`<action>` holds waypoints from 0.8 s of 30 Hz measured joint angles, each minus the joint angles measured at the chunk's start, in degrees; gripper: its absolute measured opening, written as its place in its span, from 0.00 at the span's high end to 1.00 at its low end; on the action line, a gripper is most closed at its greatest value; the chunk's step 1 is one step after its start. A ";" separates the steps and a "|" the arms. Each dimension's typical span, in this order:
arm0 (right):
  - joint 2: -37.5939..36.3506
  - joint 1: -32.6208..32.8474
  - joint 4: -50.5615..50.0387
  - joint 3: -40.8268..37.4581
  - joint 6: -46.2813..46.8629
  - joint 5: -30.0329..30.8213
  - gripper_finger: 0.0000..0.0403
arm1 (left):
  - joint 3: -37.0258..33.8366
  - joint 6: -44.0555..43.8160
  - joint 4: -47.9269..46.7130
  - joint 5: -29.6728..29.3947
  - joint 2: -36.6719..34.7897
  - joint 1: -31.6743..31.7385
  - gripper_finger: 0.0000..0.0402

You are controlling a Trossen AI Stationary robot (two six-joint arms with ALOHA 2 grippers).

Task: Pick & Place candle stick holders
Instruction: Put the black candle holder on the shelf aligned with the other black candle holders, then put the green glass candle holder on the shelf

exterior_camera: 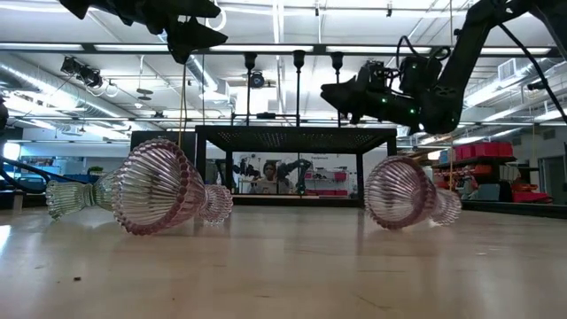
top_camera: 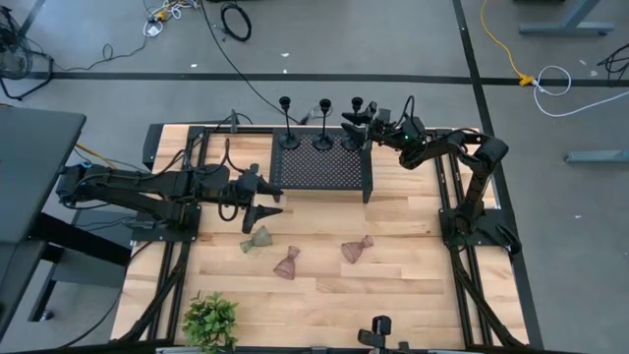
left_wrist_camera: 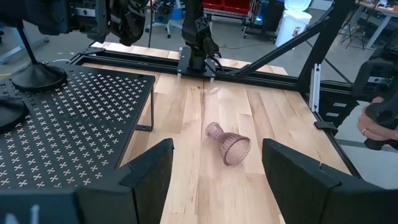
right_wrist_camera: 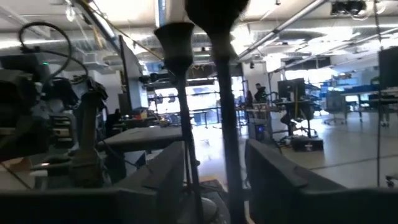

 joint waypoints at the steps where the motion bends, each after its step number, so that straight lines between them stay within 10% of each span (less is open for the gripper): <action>1: -0.41 -0.05 -0.30 0.00 -0.02 -0.40 0.55 | 0.00 0.00 0.00 -0.02 0.00 0.00 0.38; 24: -17.25 -3.98 -28.57 0.00 -4.72 -7.08 0.57 | 0.00 -0.46 0.00 0.18 0.00 -0.01 0.38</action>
